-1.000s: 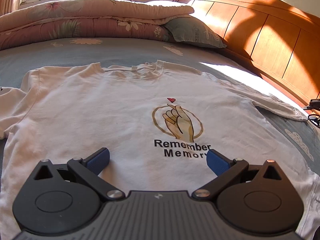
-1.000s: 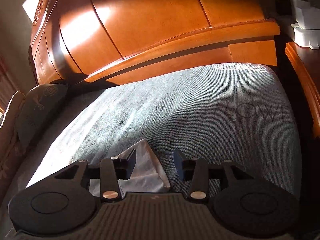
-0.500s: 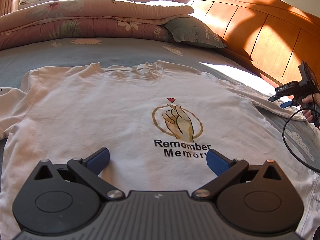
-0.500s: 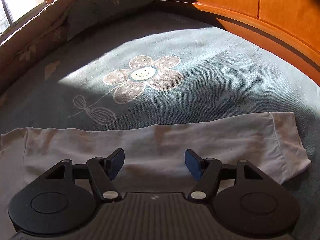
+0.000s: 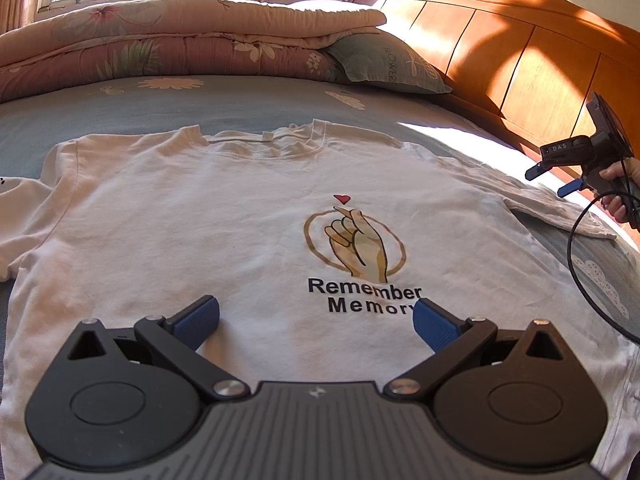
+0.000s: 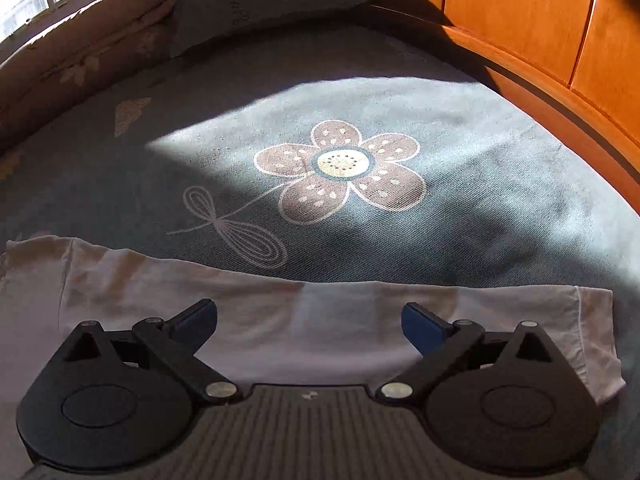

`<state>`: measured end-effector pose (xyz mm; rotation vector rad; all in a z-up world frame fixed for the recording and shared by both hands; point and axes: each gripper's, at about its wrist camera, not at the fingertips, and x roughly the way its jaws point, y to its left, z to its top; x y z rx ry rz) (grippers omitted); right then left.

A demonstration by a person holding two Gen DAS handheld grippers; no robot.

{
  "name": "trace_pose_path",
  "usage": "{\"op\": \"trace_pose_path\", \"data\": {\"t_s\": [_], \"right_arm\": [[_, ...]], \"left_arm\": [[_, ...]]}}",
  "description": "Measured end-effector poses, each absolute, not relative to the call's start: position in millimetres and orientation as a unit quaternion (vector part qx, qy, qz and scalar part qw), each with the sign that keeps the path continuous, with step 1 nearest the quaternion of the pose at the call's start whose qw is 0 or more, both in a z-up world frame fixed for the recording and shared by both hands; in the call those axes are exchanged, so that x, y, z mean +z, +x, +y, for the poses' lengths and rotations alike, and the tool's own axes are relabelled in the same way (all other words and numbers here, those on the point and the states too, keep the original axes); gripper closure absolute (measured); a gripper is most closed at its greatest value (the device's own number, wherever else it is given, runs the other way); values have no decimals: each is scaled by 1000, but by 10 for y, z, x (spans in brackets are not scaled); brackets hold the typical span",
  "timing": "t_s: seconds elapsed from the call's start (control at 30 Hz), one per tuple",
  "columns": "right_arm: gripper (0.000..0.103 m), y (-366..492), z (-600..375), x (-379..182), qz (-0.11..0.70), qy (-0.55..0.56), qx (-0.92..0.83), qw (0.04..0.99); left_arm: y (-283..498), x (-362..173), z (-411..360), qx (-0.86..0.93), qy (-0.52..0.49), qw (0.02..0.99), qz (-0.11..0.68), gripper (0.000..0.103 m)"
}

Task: Fold clothes
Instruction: 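Smooth the folded sleeve along the shirt with the right gripper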

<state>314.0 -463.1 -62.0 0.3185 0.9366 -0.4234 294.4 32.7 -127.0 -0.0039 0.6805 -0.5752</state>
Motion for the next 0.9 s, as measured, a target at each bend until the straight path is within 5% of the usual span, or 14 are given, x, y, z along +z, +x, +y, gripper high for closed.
{"op": "trace_pose_path", "data": {"t_s": [0.47,0.63,0.9], "right_arm": [[0,3515,-4737,-852,461,150,-245,839],[0,3401,-4173,-574,454,126,-155,868],[0,3093,-3795,-978,450,66,-117,883]], "left_arm": [[2949,-1265,343,-281,-3,901,331,1],[2943,-1264,327,-279,1,901,331,1],[2939,-1265,327,-279,3,901,331,1]]}}
